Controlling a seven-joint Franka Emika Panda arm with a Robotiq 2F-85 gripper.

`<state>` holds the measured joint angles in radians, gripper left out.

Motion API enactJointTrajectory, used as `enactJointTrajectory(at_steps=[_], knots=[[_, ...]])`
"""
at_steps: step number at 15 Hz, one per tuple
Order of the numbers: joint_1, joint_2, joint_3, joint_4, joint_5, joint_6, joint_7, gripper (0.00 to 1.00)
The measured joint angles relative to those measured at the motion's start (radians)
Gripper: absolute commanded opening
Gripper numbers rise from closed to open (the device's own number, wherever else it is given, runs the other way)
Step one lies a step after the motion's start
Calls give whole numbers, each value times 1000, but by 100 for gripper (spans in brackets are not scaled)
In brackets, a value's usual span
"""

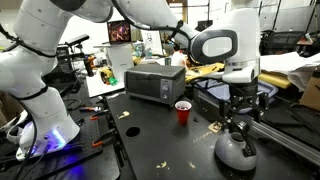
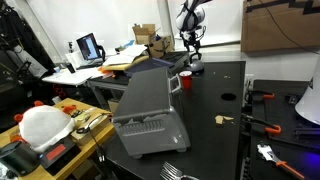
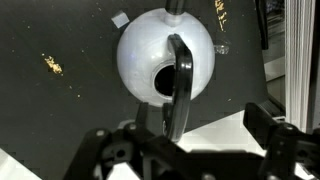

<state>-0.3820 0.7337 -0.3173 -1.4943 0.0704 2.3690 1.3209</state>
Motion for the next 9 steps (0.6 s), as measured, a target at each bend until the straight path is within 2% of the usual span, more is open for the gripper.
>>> enactJointTrajectory(at_steps=[9], knots=[[17,-84,3,-23,0,-51,-137,100]])
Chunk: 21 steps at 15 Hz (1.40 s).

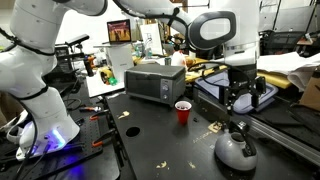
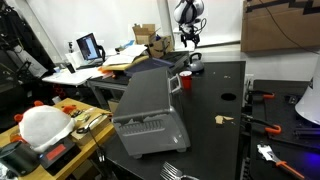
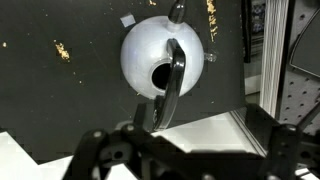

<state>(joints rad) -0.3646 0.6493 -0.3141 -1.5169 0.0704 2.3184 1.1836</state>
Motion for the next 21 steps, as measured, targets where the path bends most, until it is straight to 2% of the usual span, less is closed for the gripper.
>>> enactJointTrajectory(at_steps=[7,21], knots=[[42,-121,0,-100,-8,-33,-130,100],[131,-417,12,-416,-61,-63,-450,100]])
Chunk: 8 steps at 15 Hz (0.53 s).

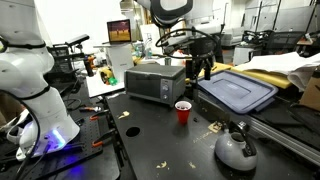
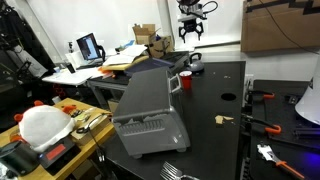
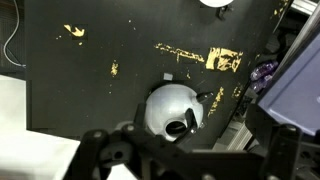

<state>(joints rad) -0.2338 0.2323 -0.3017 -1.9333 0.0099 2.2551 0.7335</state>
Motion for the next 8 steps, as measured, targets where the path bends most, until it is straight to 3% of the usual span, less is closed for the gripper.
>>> enactJointTrajectory(at_steps=[8], knots=[[39,-159,45,-197,-89,-5,-154,100]])
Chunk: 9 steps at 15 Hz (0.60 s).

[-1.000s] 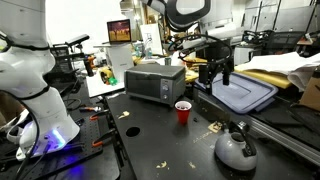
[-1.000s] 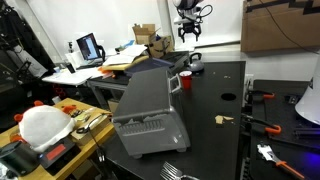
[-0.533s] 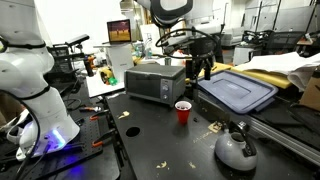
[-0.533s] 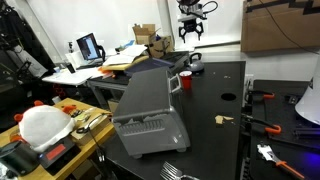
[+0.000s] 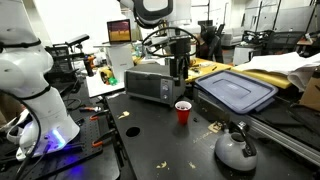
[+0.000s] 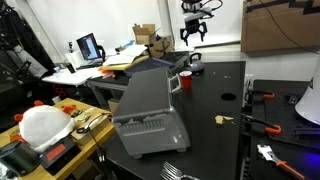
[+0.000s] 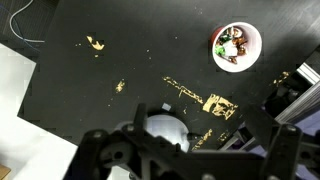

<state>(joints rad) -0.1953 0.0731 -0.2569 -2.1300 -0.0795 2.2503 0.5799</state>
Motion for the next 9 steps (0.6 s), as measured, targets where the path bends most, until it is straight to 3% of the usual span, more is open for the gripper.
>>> enactJointTrajectory(at_steps=[9], knots=[[1,-138,42,-112,-23,-86,-229,100]])
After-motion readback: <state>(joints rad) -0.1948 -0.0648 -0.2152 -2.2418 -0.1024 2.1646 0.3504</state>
